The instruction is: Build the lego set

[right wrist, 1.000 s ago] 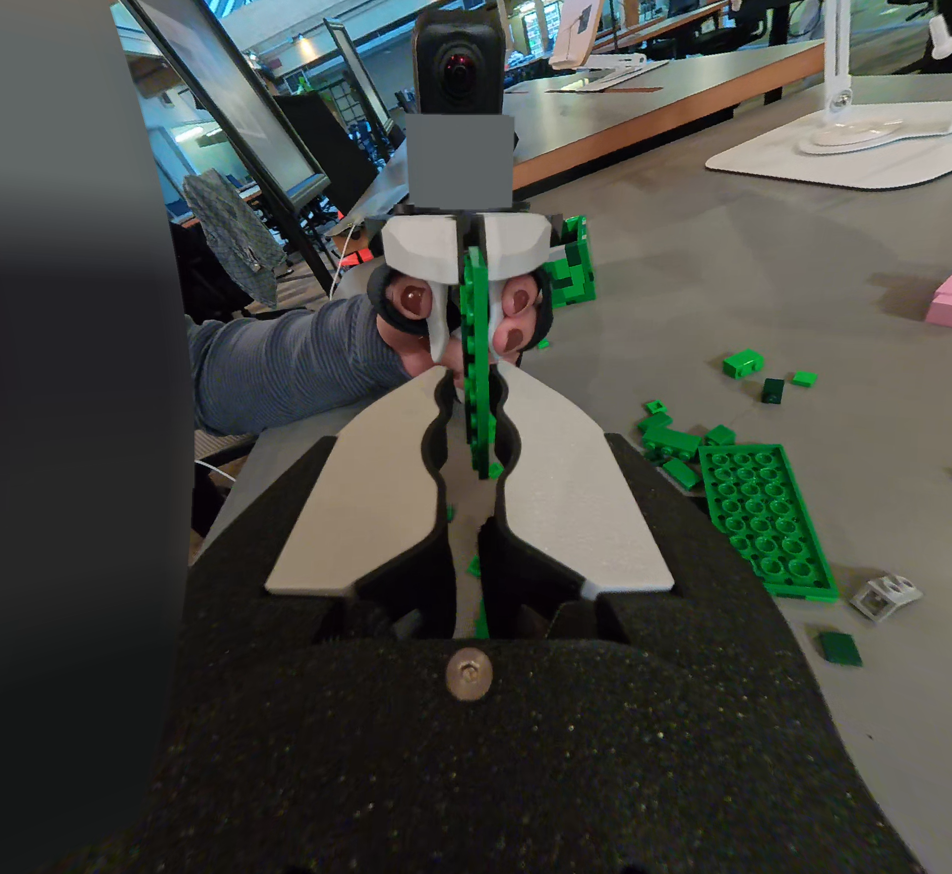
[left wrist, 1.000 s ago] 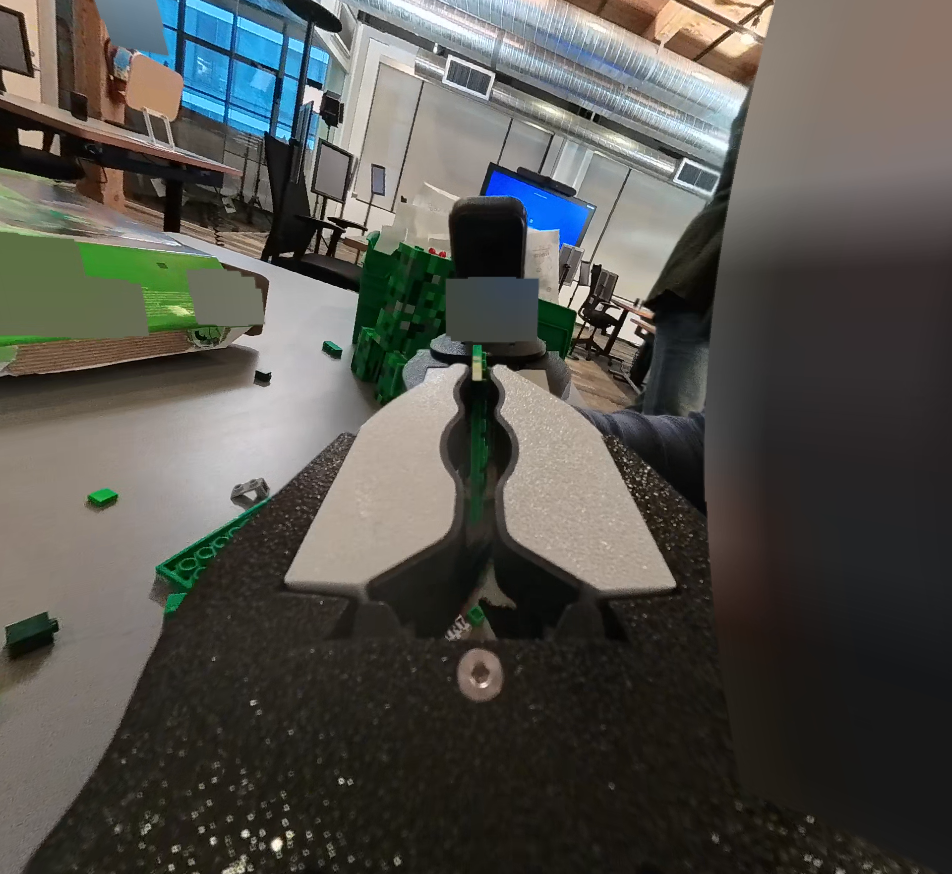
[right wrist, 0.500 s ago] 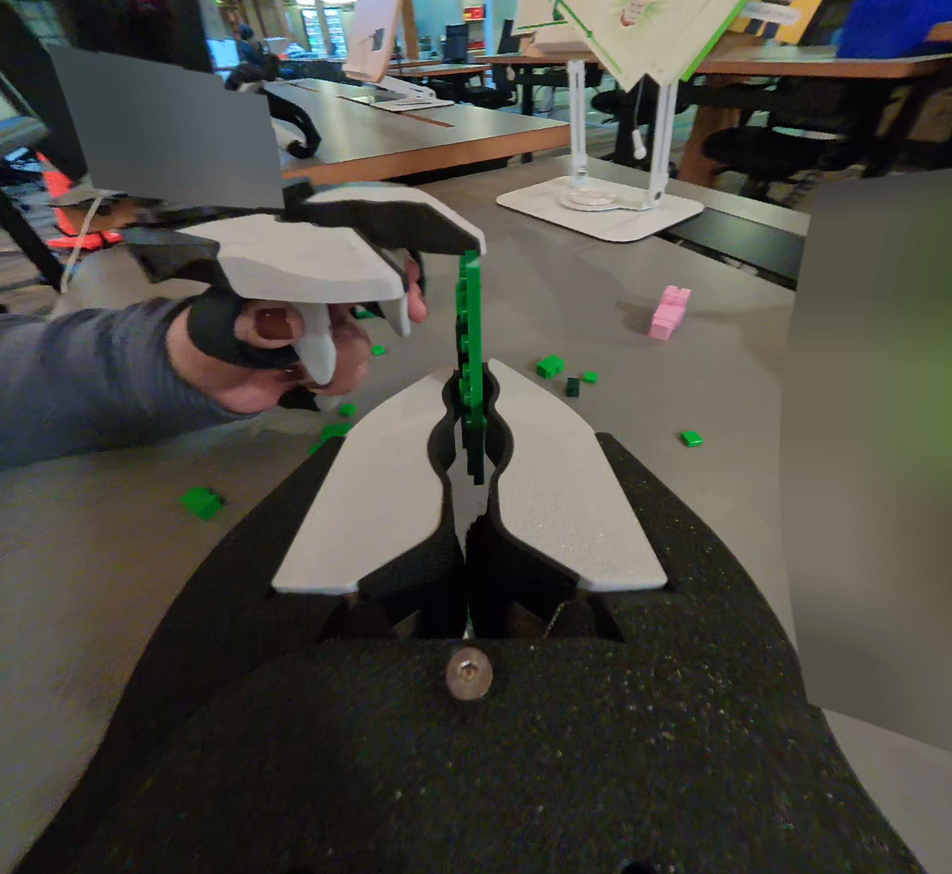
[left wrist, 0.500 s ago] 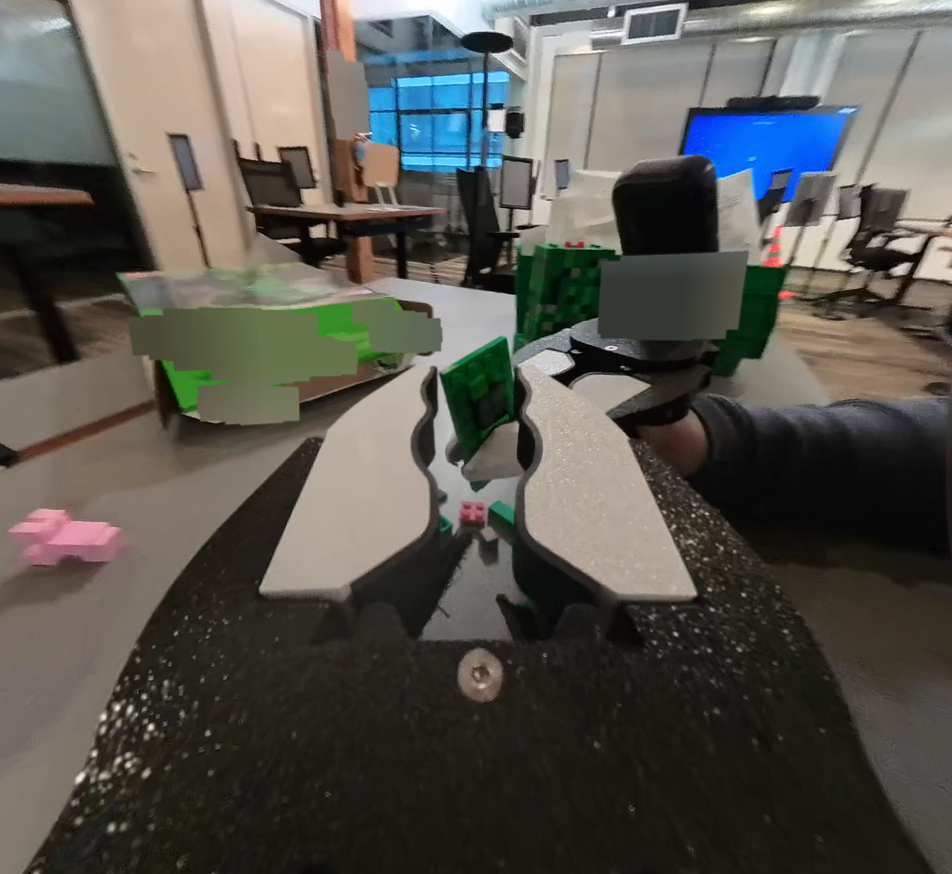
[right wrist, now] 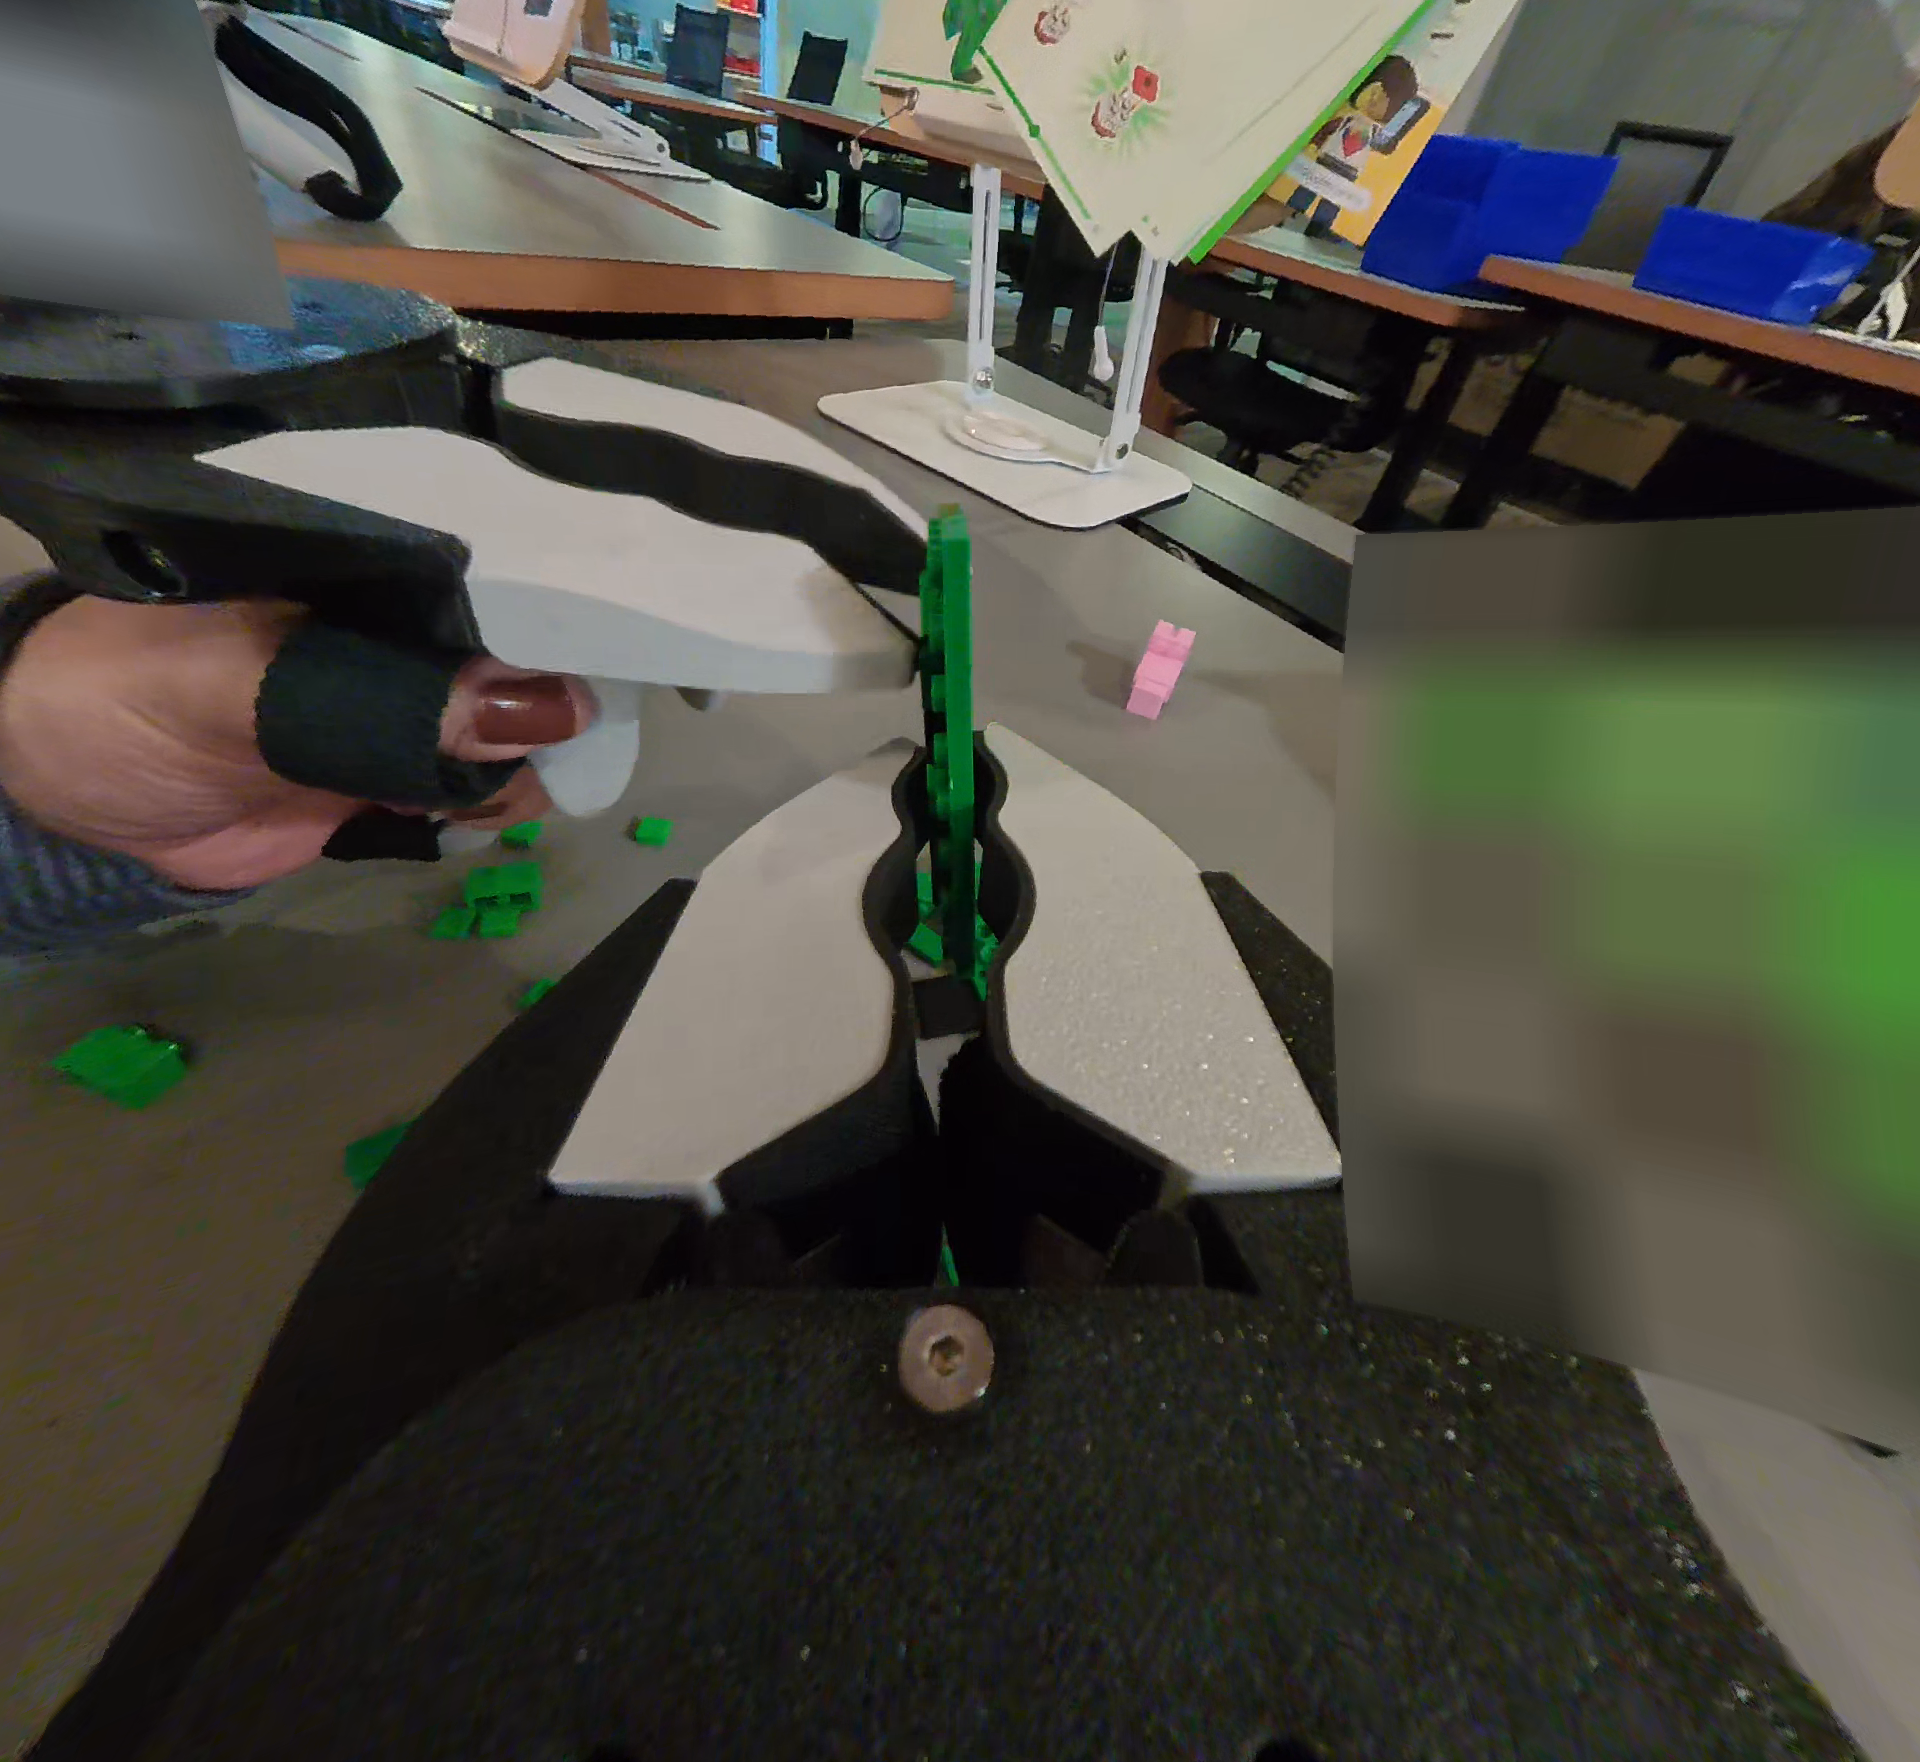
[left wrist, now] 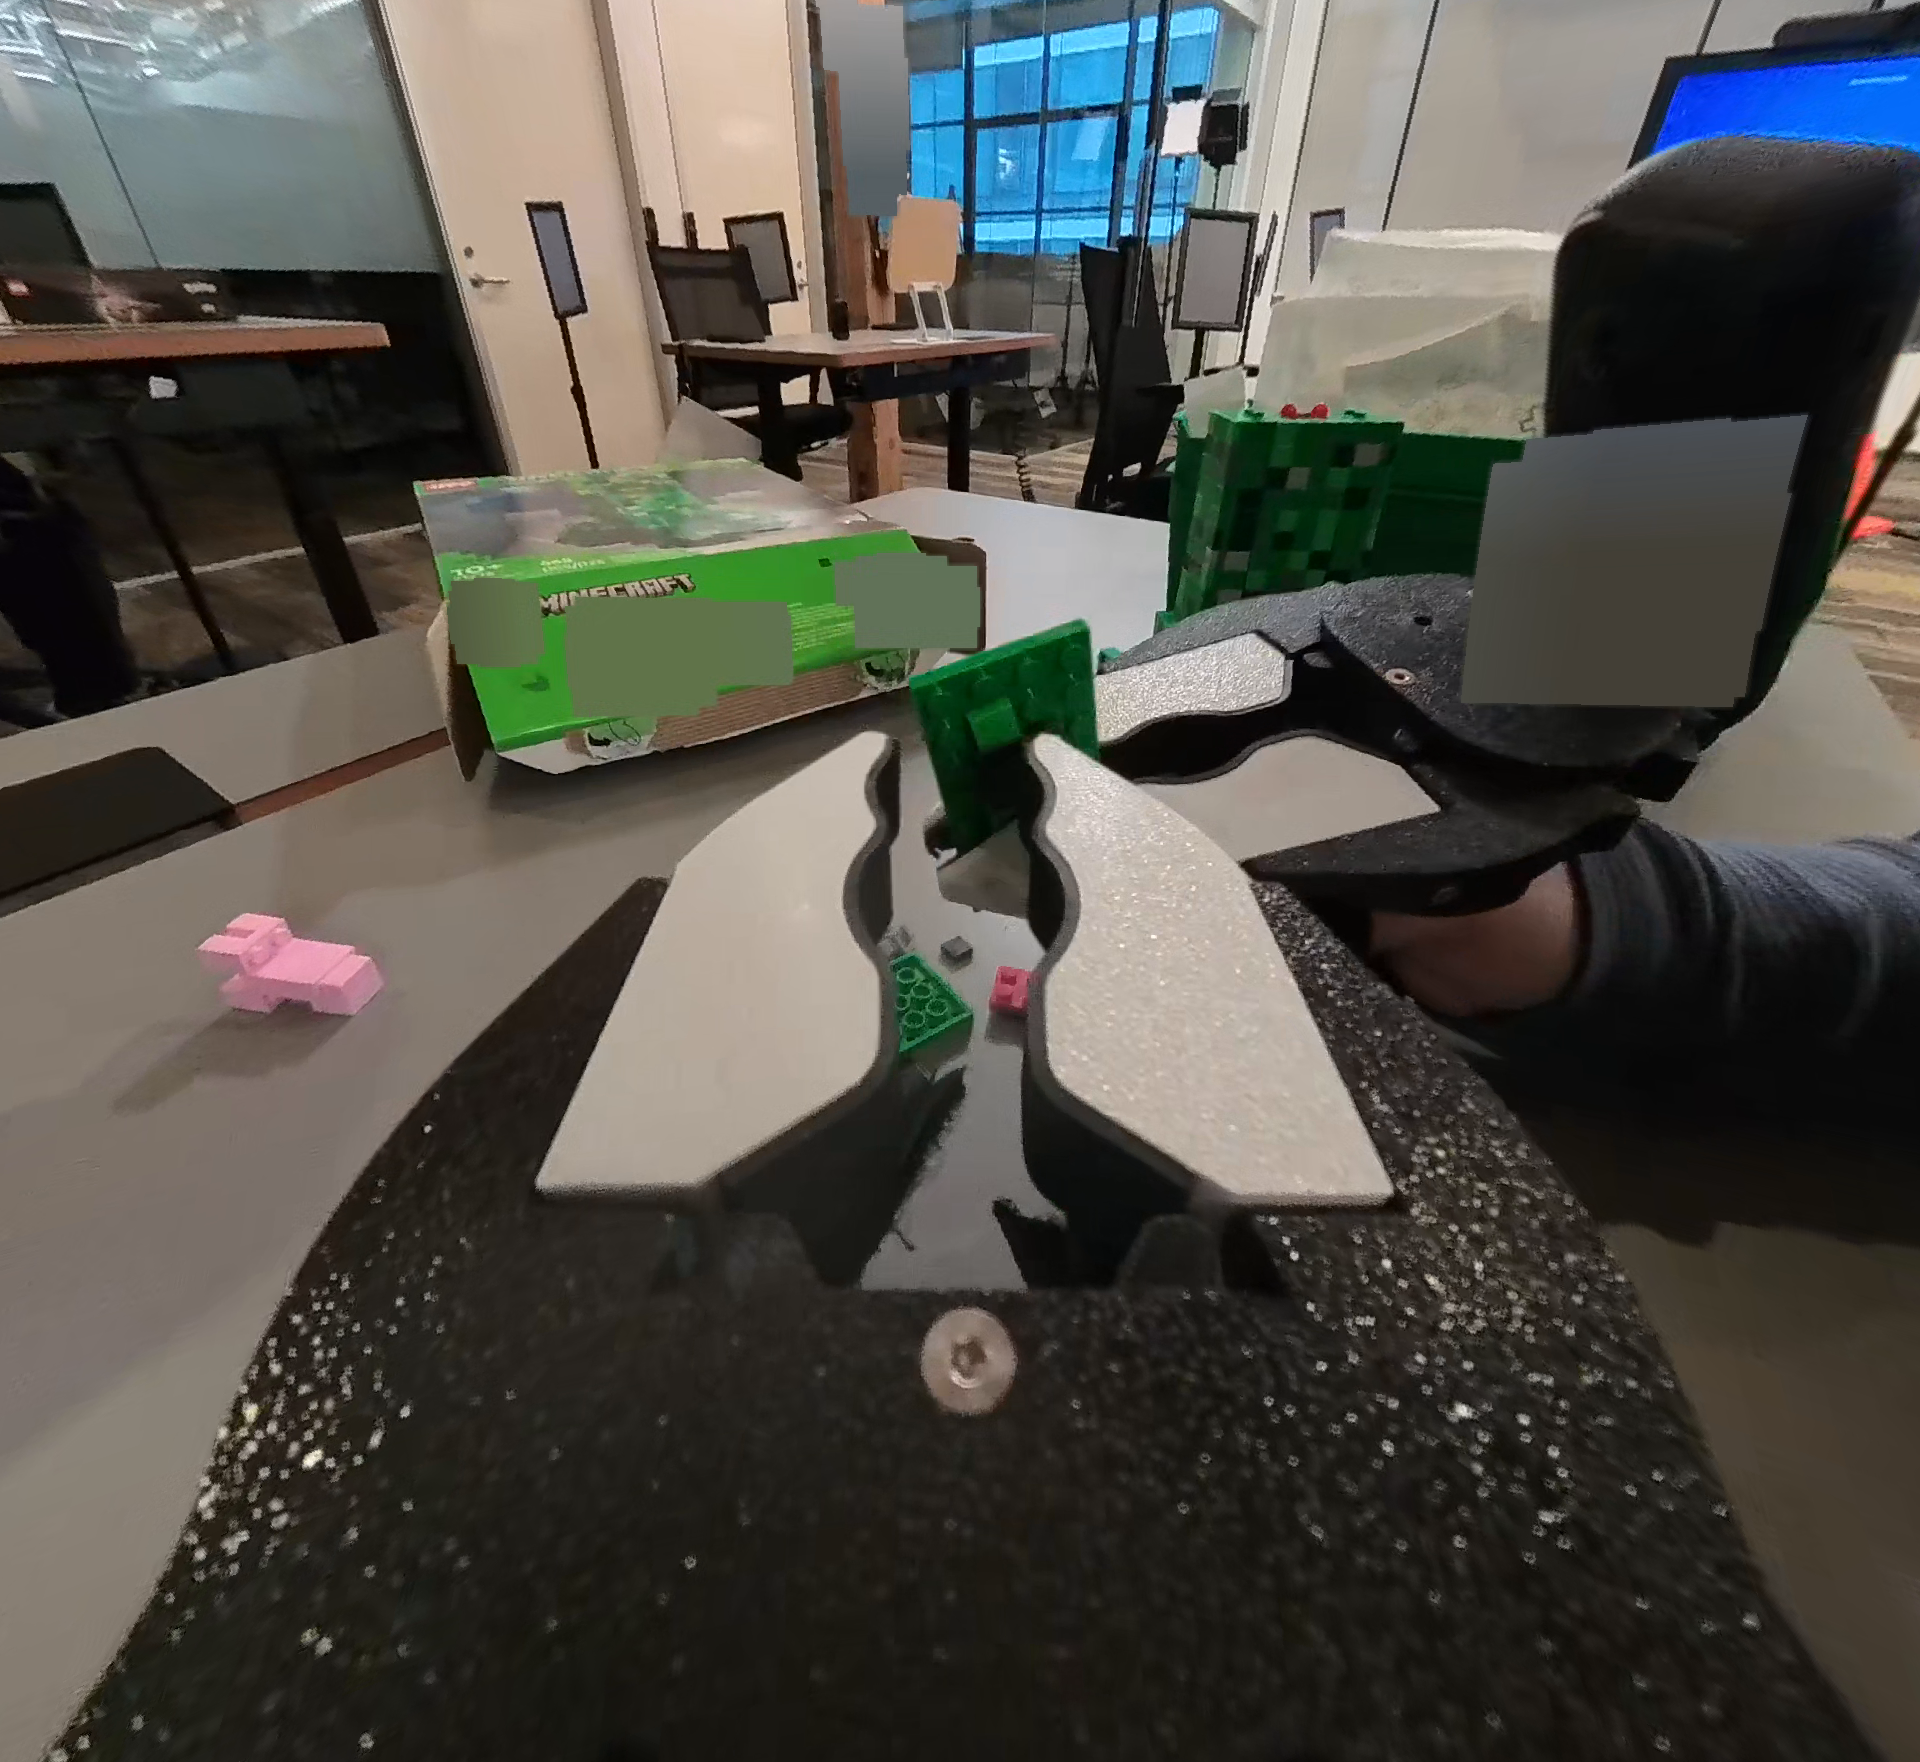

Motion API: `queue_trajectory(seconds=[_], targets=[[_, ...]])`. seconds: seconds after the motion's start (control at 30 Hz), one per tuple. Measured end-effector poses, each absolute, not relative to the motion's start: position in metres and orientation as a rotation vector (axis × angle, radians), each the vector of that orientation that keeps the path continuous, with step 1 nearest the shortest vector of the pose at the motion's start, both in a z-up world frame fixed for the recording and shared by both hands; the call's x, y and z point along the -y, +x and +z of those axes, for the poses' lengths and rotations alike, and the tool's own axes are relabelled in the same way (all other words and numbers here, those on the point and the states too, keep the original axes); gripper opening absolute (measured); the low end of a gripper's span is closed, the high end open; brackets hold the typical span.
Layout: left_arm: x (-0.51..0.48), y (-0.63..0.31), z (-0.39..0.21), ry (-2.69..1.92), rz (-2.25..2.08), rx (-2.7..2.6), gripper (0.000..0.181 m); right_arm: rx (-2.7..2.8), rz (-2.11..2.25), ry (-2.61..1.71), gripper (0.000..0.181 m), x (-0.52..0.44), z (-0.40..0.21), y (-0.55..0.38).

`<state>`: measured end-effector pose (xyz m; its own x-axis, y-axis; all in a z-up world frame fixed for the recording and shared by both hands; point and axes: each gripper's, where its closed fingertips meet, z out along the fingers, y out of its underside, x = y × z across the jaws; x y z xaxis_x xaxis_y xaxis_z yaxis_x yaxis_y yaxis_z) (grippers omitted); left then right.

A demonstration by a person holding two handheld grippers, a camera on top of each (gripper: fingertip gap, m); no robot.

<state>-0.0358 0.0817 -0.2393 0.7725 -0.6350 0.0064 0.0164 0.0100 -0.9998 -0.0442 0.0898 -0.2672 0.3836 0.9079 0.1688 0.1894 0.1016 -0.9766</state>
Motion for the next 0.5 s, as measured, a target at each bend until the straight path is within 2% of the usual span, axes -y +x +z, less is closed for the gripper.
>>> queue_trajectory(seconds=[0.5], targets=[[-0.0752,-0.0340,-0.2318,-1.409,-0.687,-0.449,0.015,1.081,0.673,-1.333,0.006,-0.0867,-0.2616,-0.0447]])
